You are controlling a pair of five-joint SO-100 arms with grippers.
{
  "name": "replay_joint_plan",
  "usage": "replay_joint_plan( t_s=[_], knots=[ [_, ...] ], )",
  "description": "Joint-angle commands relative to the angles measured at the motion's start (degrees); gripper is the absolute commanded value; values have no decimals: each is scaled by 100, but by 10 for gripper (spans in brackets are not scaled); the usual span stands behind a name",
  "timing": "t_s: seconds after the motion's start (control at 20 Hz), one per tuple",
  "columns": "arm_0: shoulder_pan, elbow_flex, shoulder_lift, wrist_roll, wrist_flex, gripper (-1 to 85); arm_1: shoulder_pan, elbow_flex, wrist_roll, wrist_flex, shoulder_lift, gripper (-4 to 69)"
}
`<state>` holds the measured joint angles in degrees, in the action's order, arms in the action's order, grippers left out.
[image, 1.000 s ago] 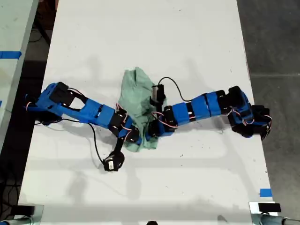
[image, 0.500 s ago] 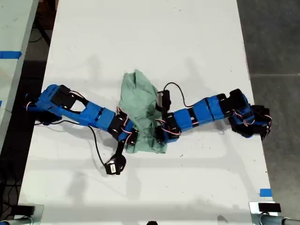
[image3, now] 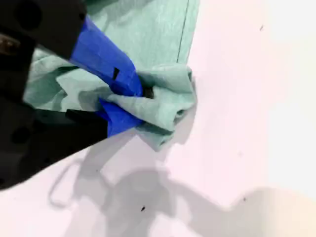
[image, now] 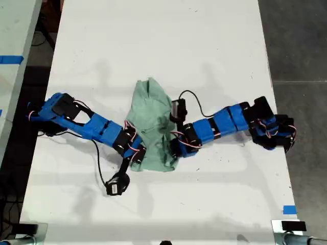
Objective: Fold t shirt
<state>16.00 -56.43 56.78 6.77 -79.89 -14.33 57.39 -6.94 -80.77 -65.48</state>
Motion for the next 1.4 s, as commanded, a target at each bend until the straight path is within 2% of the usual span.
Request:
replay_joint_plan(
  t_s=[0.0, 0.2, 0.45, 0.65, 0.8, 0.9, 0.95, 1.0, 1.1, 1.35],
  knots=[
    [35, 62, 1072, -220, -299, -2, 44, -193, 369, 237, -1134, 16],
    [-589, -70, 2241, -589, -765, -2, 791, -62, 896, 439, -1942, 16],
    [-2153, -290, 2953, -1327, -1072, -2, 2153, 97, 1600, 888, -2109, 16],
    [-3560, -422, 2927, -1986, -1107, -2, 3050, 114, 2004, 826, -2101, 17],
    [-4298, -352, 2839, -2382, -1090, -2, 3568, 70, 2426, 729, -2074, 17],
    [-4614, -325, 2584, -2681, -1020, 36, 3867, 70, 2698, 677, -1898, 17],
    [-4676, -325, 2285, -2777, -1002, 117, 3981, 88, 2751, 677, -1714, 17],
    [-4685, -325, 1907, -2927, -905, 180, 4061, 123, 2760, 729, -1494, 38],
    [-4667, -149, 1046, -3050, -826, 178, 4228, 132, 2821, 826, -1063, 196],
    [-4869, -35, 1222, -3340, -923, 184, 4632, 132, 2900, 369, -580, 269]
  ],
)
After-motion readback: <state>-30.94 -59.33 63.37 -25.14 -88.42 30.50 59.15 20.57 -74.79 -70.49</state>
